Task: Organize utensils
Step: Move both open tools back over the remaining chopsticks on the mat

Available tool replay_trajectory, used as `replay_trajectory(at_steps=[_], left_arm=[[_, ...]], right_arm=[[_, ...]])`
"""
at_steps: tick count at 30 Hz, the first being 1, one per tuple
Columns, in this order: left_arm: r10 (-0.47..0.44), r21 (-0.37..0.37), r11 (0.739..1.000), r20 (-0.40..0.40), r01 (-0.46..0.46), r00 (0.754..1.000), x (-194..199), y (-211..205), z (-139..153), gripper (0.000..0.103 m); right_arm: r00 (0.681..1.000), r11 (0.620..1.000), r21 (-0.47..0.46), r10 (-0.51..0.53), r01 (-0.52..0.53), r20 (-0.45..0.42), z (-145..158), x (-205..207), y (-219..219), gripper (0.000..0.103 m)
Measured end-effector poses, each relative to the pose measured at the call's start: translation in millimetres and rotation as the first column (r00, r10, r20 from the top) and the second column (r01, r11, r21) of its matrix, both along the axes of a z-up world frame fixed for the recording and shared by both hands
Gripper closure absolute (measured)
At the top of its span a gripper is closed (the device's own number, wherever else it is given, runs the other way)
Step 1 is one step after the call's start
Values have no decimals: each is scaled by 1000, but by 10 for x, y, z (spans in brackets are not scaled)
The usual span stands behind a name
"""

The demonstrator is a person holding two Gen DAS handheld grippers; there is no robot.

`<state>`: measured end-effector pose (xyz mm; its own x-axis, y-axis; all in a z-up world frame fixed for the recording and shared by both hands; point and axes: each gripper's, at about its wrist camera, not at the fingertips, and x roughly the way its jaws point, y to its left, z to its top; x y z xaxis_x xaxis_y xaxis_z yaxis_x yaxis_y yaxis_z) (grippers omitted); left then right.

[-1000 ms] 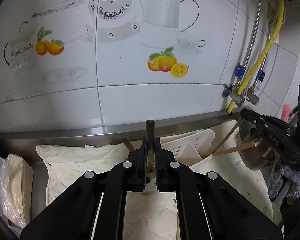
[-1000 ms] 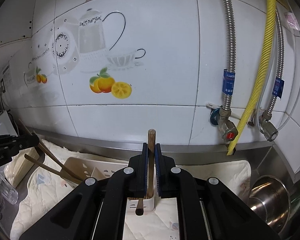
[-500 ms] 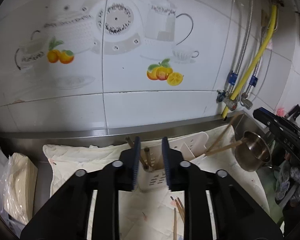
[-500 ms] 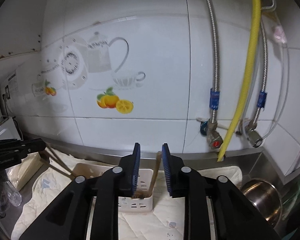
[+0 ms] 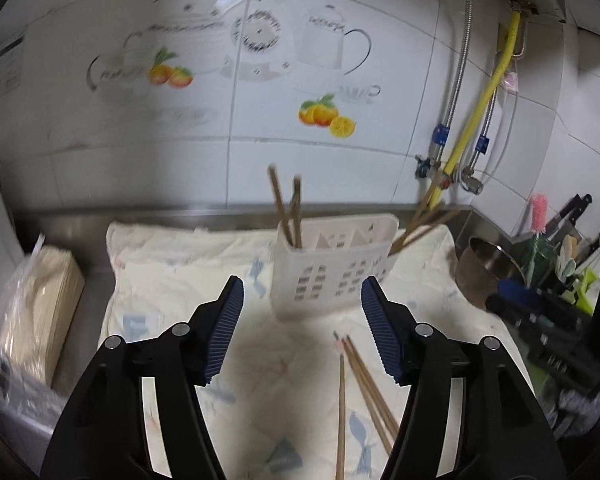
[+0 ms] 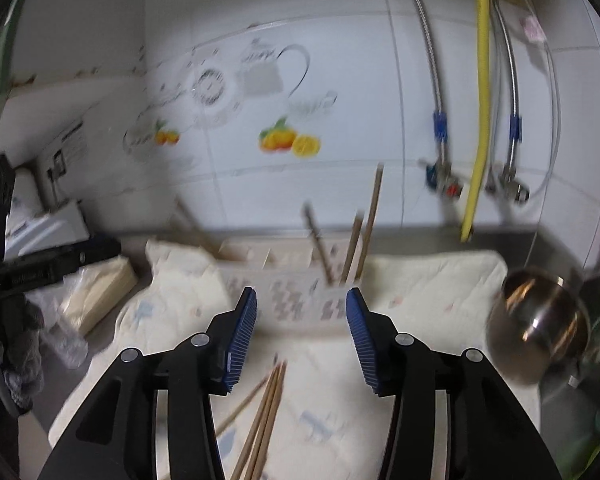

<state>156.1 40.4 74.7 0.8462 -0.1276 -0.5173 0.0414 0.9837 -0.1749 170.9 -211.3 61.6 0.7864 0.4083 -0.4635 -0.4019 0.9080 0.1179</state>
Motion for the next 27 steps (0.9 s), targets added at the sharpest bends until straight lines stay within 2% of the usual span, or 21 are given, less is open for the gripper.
replay_trajectory(at_steps=[8,15,20,27], left_arm=[[72,-9,997,-41,-73,997,-343,139,-379,36],[119,-28,992,-94,-122,988,-548,215,-710,35],[146,-29,988,-124,-151,982,-650,253,-871,32],[159,-23,986,-152,-165,975,-714,298,-1002,32]], right_arm=[[996,998,-68,1,-7,-88,-696,-459,111,58],[975,996,-89,9,-29,-224,-1298,-649,198,72],[960,997,-70,14,-35,-281,-1502,-674,229,77],[954,997,-72,18,-41,-300,-1577,-645,283,83]])
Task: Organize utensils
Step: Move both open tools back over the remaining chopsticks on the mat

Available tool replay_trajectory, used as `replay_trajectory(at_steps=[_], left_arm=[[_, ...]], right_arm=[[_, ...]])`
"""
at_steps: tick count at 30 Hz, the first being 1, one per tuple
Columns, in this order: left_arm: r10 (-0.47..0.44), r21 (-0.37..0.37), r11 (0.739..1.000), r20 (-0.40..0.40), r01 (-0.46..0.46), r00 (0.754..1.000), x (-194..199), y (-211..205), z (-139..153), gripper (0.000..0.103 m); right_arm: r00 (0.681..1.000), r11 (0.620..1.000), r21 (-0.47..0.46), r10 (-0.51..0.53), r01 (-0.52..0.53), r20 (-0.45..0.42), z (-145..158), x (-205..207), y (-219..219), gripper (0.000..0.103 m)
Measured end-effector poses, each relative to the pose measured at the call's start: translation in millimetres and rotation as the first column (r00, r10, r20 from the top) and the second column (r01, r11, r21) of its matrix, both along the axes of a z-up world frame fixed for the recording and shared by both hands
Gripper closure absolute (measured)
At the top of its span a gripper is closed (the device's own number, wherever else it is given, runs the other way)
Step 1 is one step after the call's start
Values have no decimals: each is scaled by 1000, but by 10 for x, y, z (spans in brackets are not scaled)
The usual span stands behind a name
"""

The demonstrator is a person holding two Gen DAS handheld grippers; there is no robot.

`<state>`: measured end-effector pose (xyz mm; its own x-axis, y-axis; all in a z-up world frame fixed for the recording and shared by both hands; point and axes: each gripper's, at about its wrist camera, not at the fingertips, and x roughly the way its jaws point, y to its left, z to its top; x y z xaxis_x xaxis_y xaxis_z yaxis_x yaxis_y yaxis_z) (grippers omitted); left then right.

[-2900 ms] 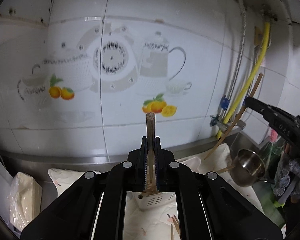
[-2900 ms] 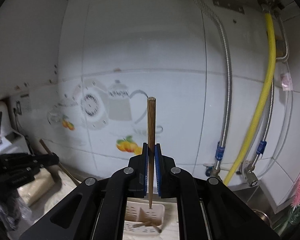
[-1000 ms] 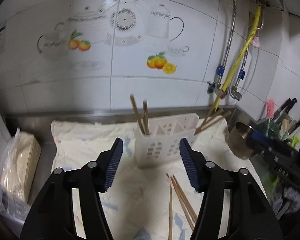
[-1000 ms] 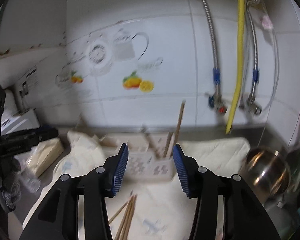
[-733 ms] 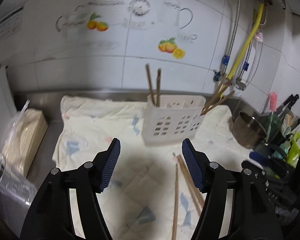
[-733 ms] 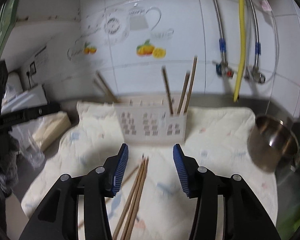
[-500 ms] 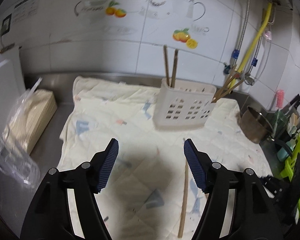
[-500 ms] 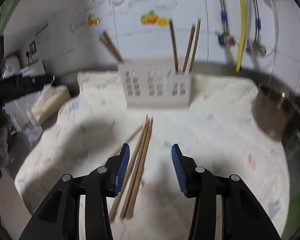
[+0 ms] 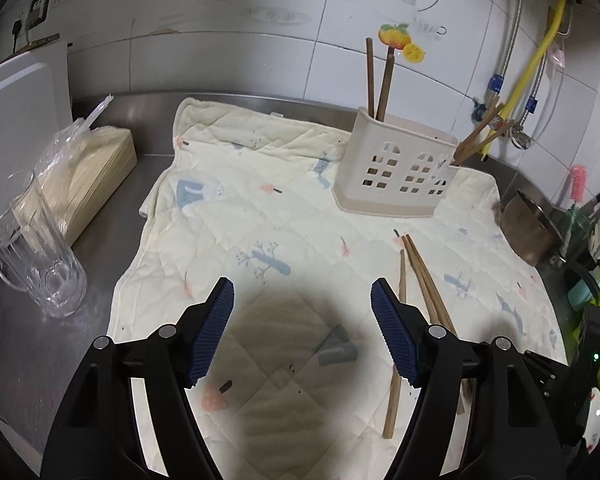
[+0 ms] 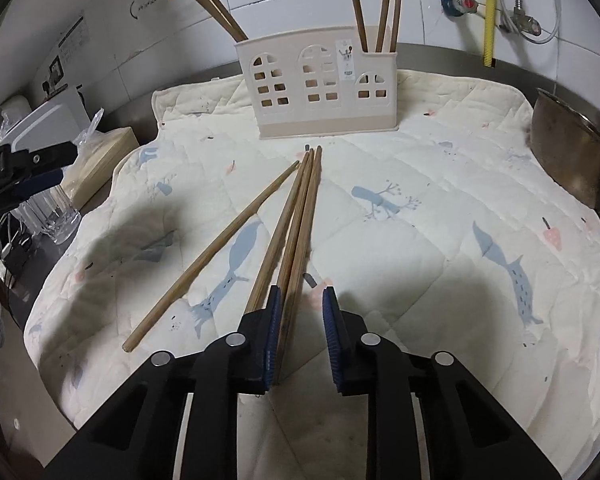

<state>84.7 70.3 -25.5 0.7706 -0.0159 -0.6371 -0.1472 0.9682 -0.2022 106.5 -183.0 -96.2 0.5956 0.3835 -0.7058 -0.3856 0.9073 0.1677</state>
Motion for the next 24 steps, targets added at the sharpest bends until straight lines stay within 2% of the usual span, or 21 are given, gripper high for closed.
replay_trajectory(at_steps=[14,21,24], left_arm=[[-3,-7,1000,-37,3,999,-53,1,-167,32],[-30,4,1000,-47,30,998,-75,-80,-222,32],[-57,3,998,-54,57,997,-75,-136,-262,32]], right_arm=[[1000,1000,-21,-5,5,-17,-85,51,93,90],[1000,997,-70,-11,11,4,-126,71,155,94],[1000,998,-61,-15,15,0,-124,85,141,95]])
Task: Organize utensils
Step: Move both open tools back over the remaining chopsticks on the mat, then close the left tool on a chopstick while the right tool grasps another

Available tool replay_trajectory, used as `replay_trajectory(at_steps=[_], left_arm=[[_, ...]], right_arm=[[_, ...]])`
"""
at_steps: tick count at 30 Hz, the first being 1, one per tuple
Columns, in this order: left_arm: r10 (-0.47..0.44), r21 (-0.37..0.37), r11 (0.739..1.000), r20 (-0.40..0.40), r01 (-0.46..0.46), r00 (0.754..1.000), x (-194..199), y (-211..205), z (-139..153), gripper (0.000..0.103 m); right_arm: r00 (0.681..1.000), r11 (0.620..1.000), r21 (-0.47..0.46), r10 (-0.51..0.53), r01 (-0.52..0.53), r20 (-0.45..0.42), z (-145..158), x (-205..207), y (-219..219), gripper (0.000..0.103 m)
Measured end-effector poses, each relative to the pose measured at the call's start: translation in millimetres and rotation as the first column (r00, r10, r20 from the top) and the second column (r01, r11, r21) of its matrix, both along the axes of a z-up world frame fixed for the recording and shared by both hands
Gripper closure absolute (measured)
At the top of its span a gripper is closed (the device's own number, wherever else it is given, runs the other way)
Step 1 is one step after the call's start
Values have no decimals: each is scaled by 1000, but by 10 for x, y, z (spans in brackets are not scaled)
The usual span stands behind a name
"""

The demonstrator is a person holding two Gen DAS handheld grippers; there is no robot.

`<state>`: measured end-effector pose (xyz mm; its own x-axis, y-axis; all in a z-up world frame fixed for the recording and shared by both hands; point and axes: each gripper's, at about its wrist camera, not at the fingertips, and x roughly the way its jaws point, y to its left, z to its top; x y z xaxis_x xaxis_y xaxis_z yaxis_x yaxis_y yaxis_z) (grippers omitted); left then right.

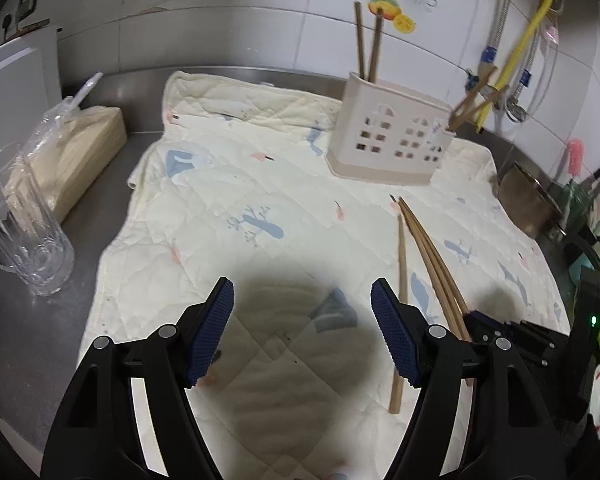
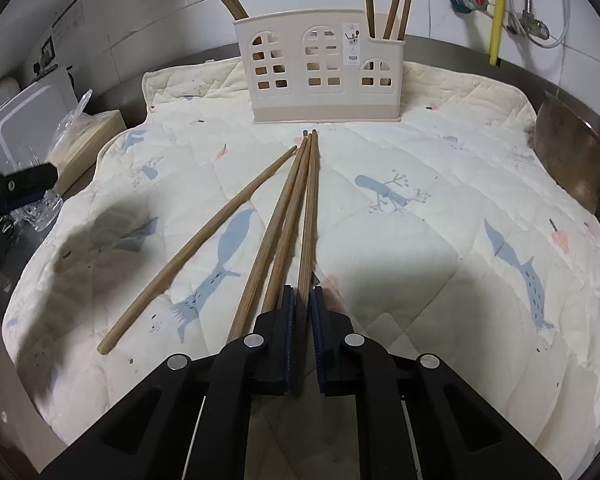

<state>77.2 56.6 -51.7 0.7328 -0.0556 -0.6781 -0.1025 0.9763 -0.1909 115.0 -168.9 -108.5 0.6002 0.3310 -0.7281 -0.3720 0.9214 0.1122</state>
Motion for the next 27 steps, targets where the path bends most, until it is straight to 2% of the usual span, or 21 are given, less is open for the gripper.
replay_trajectory(at_steps=[4,10,16,23,27], left_arm=[[-61,-1,998,-18,61,998,5,-158,-110,35],[-182,-29,983,-58,180,982,22,-481,-327,51],[-249,-42,968,-89,246,964,79,-715,-467,65],[-254,-49,967,-126,250,959,184,-787,-583,74],[-251,-48,968,-133,246,959,221,-791,-618,76]], right_arm=[[1000,1000,24,-3,3,-3,3,-5,-42,96],[1000,999,45,-13,12,16,71,-65,-116,96],[998,998,66,-23,19,66,246,-166,-222,96],[991,996,88,-36,25,132,465,-266,-304,96],[986,995,96,-45,29,162,565,-307,-362,96]])
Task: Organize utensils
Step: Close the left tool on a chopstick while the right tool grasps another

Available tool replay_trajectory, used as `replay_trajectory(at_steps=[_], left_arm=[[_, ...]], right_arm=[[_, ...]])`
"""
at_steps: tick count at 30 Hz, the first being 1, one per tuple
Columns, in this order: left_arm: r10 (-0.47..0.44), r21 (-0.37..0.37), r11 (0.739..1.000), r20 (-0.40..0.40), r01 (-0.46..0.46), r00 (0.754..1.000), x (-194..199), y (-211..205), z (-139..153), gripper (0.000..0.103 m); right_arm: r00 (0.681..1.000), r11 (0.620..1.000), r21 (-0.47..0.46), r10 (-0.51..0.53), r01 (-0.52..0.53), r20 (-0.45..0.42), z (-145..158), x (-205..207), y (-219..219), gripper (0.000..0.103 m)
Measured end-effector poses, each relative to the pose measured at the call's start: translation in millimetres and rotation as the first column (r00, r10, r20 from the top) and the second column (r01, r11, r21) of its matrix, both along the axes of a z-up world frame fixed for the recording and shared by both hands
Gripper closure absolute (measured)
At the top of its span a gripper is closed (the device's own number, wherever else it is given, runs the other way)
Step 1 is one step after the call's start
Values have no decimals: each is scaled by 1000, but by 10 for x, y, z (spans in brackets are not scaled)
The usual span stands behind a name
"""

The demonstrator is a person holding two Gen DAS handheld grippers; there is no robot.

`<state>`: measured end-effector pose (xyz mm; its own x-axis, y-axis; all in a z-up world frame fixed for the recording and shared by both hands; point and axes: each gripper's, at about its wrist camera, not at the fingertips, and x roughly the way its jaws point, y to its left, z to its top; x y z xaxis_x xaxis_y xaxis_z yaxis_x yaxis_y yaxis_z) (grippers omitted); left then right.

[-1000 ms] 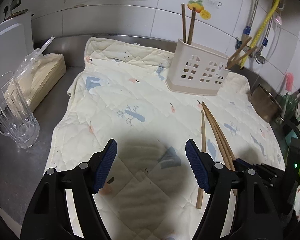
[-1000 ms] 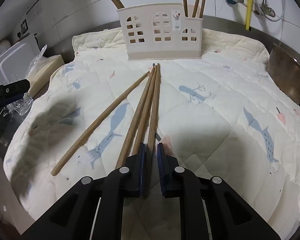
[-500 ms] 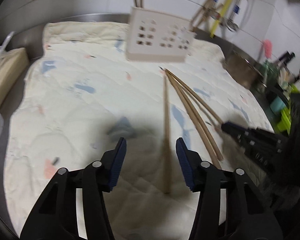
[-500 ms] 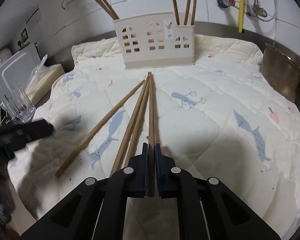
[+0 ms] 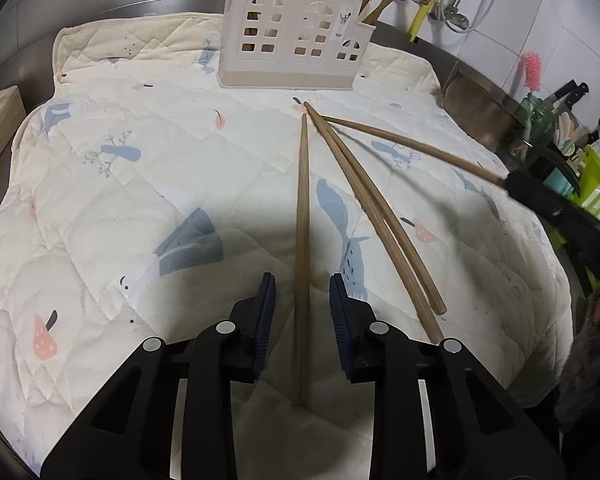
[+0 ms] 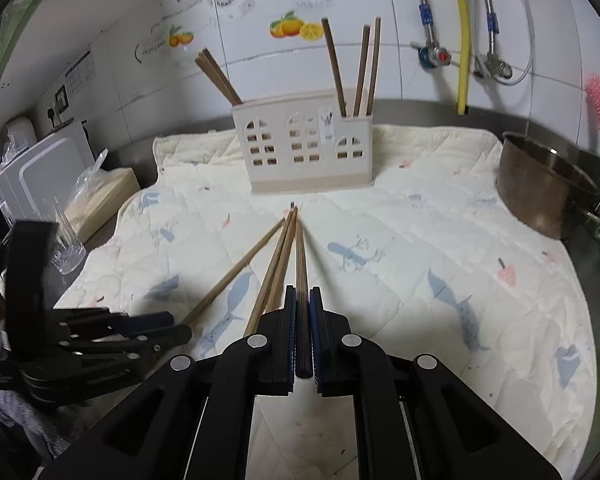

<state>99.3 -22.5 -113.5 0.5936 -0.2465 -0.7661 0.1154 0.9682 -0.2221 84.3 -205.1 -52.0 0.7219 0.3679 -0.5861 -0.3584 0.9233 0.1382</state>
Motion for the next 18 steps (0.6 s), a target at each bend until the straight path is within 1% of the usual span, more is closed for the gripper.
replay_trajectory(at_steps=[6,9,10,11,12,15,18], left_arm=[[-3,15,1000,9,3,1000,44,-43,-6,79],[1,37,999,11,-2,1000,54,-66,-11,83],[6,66,998,13,-7,1000,55,-84,-12,89],[8,83,997,16,-9,1000,56,-93,-13,92],[9,93,996,17,-11,1000,58,-99,-12,93],[13,100,995,14,-15,1000,66,-94,-4,97],[10,89,996,10,-11,1000,66,-77,14,97]], right_arm=[[999,1000,9,-6,6,32,107,-34,-49,96],[999,1000,12,-7,6,41,143,-38,-60,96],[999,1000,12,-7,6,43,150,-38,-59,96],[999,1000,12,-6,6,44,156,-37,-54,96],[999,1000,11,-6,5,45,160,-36,-52,96],[999,1000,11,-5,5,49,174,-39,-51,96],[999,1000,11,-5,5,53,186,-41,-48,96]])
